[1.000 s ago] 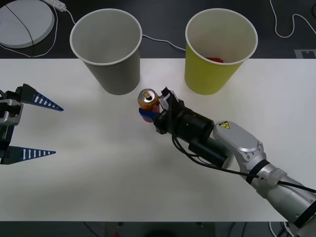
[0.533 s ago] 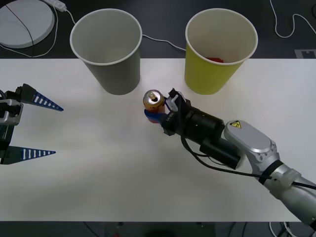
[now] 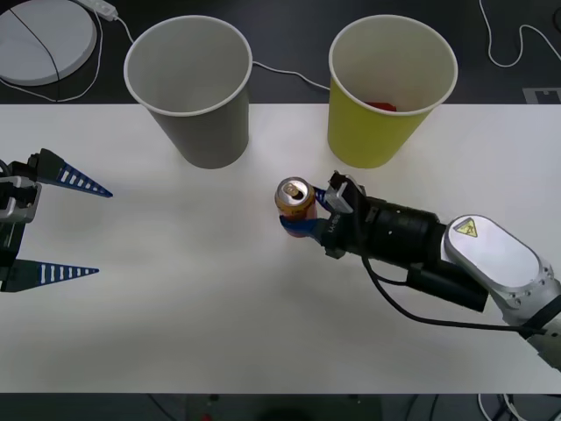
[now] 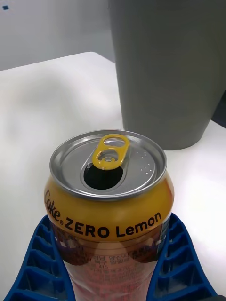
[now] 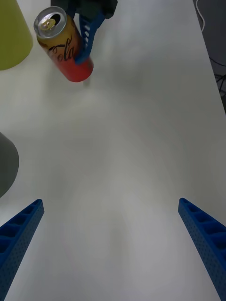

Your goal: Put the can into the green bin and the plastic bottle into the gray bin

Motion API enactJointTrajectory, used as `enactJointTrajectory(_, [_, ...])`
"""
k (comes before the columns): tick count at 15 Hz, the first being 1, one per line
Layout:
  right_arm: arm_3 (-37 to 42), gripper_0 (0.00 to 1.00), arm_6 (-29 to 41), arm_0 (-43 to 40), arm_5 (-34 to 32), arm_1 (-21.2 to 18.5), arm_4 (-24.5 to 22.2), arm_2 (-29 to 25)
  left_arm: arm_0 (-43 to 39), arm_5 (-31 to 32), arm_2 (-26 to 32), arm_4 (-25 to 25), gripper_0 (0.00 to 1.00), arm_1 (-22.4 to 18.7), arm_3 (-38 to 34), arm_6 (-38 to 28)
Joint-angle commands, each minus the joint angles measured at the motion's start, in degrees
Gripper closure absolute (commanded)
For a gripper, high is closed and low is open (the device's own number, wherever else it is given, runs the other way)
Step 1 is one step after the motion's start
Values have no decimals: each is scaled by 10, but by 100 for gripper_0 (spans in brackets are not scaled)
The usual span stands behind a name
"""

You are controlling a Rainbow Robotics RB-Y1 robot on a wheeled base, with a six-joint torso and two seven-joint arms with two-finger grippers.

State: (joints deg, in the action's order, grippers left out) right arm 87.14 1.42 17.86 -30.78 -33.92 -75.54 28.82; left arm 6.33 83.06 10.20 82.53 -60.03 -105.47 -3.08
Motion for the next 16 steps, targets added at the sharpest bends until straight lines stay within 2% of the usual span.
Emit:
enactJointTrajectory(1, [51, 100, 91, -19, -75, -18, -86, -50, 0, 0, 0, 0, 0, 0, 0, 0])
enactJointTrajectory(5, [164, 100, 255, -54, -169, -54, -198, -121, 0, 0, 0, 0, 0, 0, 0, 0])
enactJointTrajectory(8, [247, 100, 381, -70, -253, -84, -253, -178, 0, 0, 0, 0, 0, 0, 0, 0])
enactJointTrajectory(10, [290, 100, 452, -74, -292, -106, -260, -203, 0, 0, 0, 0, 0, 0, 0, 0])
enactJointTrajectory(12, [323, 100, 517, -74, -303, -149, -260, -214, 0, 0, 0, 0, 0, 0, 0, 0])
enactJointTrajectory(16, [363, 100, 603, -73, -331, -228, -241, -250, 0, 0, 0, 0, 0, 0, 0, 0])
